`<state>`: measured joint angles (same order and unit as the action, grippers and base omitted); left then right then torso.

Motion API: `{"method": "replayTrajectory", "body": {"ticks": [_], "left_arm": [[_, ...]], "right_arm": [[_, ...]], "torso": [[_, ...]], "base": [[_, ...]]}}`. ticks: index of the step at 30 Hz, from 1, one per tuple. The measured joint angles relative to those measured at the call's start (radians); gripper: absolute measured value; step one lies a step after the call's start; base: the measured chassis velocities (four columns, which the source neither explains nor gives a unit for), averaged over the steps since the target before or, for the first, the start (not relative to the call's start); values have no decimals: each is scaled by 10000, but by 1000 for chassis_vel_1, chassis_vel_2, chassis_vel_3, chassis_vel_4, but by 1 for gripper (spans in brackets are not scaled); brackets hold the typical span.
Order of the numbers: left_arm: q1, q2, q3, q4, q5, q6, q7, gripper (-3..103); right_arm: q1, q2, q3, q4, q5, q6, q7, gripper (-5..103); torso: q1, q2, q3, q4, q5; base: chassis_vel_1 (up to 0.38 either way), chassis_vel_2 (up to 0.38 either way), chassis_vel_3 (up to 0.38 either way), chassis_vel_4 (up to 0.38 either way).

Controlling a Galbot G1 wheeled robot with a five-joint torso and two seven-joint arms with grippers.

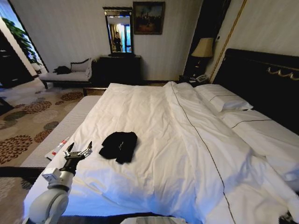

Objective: Fold the clothes on the bed.

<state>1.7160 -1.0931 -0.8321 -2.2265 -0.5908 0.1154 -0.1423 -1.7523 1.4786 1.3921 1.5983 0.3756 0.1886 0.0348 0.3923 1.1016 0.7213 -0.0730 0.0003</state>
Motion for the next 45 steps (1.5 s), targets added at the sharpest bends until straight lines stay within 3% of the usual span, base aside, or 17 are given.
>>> {"method": "replayTrajectory", "body": {"ticks": [8,9,12,18,26,32,37,45], "left_arm": [[-95,39,90,-29,38,49,-41,100],[-106,29,115,-50,57,58,-47,100],[-93,27,122,-81,78,61,-50,100],[64,23,29,-134,81,57,-51,100],[54,33,47,-199,93,64,-79,100],[23,81,82,-344,119,124,-152,100],[112,46,106,-383,171,137,-168,100],[199,53,49,-419,181,127,-162,100]], "right_arm": [[39,-174,157,-443,392,136,-9,-1],[37,-111,107,-388,480,205,-43,9],[48,-42,14,-308,684,298,-44,14],[25,41,-89,-66,912,706,-136,41],[-90,144,-83,371,880,883,-233,63],[-302,258,-89,925,868,917,-317,90],[-345,368,-206,1232,585,842,-364,100],[-349,472,-433,1447,156,791,-381,100]], "torso": [[0,0,0,-3,-5],[0,1,0,-11,-7],[0,0,0,-12,-5],[0,1,0,-3,-7],[0,0,0,-3,-4],[0,1,0,-4,-5],[0,0,0,-4,-4],[-1,1,0,-4,-3]], "base": [[0,0,0,0],[0,0,0,0],[0,0,0,0],[0,0,0,0],[0,0,0,0],[0,0,0,0],[0,0,0,0],[15,42,-18,-34]]}}
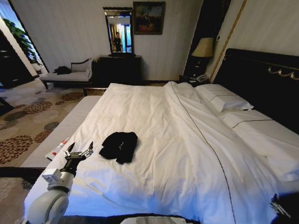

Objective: Fold the clothes on the bed.

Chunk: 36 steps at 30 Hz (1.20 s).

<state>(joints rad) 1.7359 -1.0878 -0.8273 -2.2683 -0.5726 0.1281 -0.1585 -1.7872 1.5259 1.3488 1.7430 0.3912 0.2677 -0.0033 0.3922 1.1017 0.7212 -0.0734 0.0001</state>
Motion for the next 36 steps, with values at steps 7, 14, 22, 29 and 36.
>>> {"method": "replayTrajectory", "body": {"ticks": [7,14,22,29,36], "left_arm": [[-93,24,53,42,1,3,0,100],[-187,-10,85,81,-1,37,-50,100],[-75,-88,41,131,8,14,-40,100],[-98,-98,98,135,54,11,-24,100],[-107,-98,144,180,100,12,-23,100]], "right_arm": [[-217,268,-278,653,-269,90,-66,100],[-324,654,-795,1205,-484,235,-211,100],[-361,789,-1215,1224,-796,604,-532,100],[-380,786,-1355,1105,-827,1017,-974,100],[-396,755,-1582,1229,-851,1034,-1012,100]], "torso": [[1,-1,0,0,-2],[1,0,0,1,-5],[2,-3,3,4,6],[2,-2,2,-3,5],[-3,1,-1,1,-3]], "base": [[97,182,-105,-187],[158,303,-160,-288],[14,96,21,-106],[-45,-30,27,17],[-8,21,10,-13]]}}
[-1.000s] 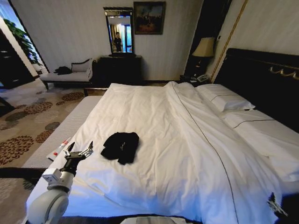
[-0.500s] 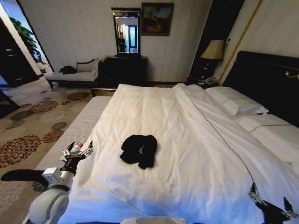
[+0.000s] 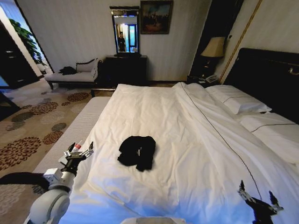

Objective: Fold the clothes on the bed.

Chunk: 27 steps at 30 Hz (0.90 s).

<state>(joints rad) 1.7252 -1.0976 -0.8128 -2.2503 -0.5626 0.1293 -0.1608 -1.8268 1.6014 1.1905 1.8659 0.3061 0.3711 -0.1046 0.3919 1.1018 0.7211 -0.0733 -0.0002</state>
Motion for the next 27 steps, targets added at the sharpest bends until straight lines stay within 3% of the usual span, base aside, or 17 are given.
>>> {"method": "replayTrajectory", "body": {"ticks": [4,14,18,19,21,22,27], "left_arm": [[0,-4,46,111,-51,6,106,100],[-385,498,651,893,-1565,421,544,100],[-1532,1113,1216,1496,-2858,831,555,100],[-1532,1113,1216,1496,-2858,831,555,100],[-1901,1285,1434,1745,-3378,1003,522,100],[-2399,1501,1840,2107,-3857,1183,474,100],[-3709,1848,3008,3030,-4477,1443,435,100]], "right_arm": [[-2,0,-118,56,-67,36,4,100],[-71,-61,-465,259,-100,302,-144,100],[-61,-213,-611,359,-133,255,-161,100],[-61,-213,-611,359,-133,255,-161,100],[-30,-285,-704,409,-185,200,-164,100],[-55,-302,-720,465,-200,173,-160,100],[-157,-293,-628,548,-180,154,-135,100]], "torso": [[5,-2,2,-1,1],[-3,2,-1,0,0],[7,-2,3,-12,2],[7,-2,3,-12,2],[5,-2,2,7,7],[4,-1,2,3,1],[6,-2,3,-2,-2]], "base": [[-55,81,56,-66],[0,0,0,0],[0,0,0,0],[0,0,0,0],[0,0,0,0],[0,0,0,0],[0,0,0,0]]}}
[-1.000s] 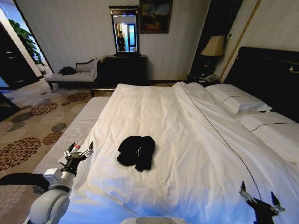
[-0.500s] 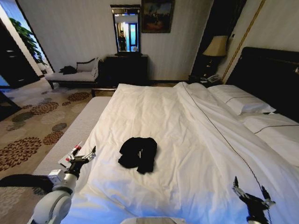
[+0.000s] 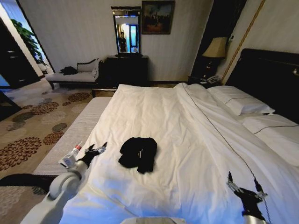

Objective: Fold the clothes on the bed.

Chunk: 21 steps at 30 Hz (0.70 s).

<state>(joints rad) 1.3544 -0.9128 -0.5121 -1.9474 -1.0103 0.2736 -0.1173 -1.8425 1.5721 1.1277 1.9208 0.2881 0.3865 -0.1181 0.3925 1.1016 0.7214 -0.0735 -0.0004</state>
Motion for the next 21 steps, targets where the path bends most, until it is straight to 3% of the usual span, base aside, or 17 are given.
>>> {"method": "replayTrajectory", "body": {"ticks": [2,4,6,9,12,21], "left_arm": [[-977,76,592,527,-380,192,-4,100],[-1147,88,693,614,-463,243,-10,100],[-2242,210,1385,1268,-756,666,-30,100],[-2716,318,1759,1602,-809,864,13,100],[-3833,598,2979,2442,-1032,1271,201,100],[-5034,470,4386,3440,-867,1312,456,100]], "right_arm": [[-38,-4,101,24,14,-20,20,100],[-42,-6,115,29,15,-26,24,100],[-41,-22,176,72,19,-98,52,100],[-28,-25,197,105,19,-144,67,100],[4,-35,238,170,17,-235,117,100],[21,-37,281,76,45,-251,175,100]], "torso": [[-1,0,0,0,8],[-1,0,-1,-1,8],[-1,0,0,0,5],[0,0,0,-2,4],[-1,0,0,-1,6],[-1,0,0,2,5]], "base": [[0,0,0,0],[0,0,0,0],[0,0,0,0],[0,0,0,0],[0,0,0,0],[0,0,0,0]]}}
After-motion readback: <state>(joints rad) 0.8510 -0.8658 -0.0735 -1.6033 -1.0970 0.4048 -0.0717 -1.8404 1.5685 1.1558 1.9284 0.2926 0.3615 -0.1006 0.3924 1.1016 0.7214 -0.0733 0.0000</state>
